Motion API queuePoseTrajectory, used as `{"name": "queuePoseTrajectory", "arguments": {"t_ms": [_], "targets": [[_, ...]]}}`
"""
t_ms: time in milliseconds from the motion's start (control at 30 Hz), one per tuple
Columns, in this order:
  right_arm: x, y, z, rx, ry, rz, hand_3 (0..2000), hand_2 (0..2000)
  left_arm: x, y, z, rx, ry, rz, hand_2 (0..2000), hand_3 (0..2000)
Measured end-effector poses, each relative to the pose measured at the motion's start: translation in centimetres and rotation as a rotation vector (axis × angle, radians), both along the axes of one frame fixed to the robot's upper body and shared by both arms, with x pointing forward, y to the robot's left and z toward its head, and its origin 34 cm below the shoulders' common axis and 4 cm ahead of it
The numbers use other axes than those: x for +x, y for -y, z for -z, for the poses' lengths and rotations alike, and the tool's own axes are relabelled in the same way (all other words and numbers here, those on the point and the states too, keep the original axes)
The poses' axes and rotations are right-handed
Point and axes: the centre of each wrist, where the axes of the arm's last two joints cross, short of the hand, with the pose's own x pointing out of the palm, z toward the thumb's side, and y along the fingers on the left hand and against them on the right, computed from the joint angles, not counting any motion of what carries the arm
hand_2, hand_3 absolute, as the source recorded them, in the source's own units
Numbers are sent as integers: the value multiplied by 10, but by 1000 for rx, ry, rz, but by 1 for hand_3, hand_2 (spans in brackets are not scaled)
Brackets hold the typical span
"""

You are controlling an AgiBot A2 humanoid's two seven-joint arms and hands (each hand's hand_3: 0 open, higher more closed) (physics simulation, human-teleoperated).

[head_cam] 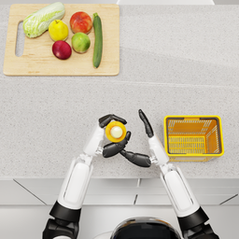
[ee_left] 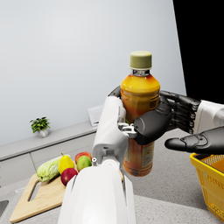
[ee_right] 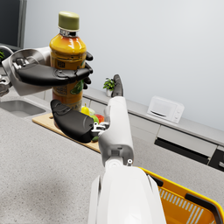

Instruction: Pick up the lemon tea and place it into the yellow basket

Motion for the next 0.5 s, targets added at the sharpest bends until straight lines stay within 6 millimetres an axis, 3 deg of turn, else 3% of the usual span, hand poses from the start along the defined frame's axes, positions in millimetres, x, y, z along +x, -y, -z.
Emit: {"name": "queuePoseTrajectory", "arguments": {"t_ms": [200,333,367,400,500], "targets": [[9,-11,-2,7,-11,-13,0,0,-13,31,0,12,10,97,2000,2000],[13,-10,-5,-27,-16,-102,0,0,-21,36,2,24,17,117,2000,2000],[13,-9,-6,-34,-16,-114,327,1361,-22,36,2,25,20,116,2000,2000],[15,-6,-7,-63,-16,-170,653,2000,-23,35,2,28,22,116,2000,2000],[17,1,-8,-119,-23,-245,1633,2000,-23,32,3,45,23,130,2000,2000]]}}
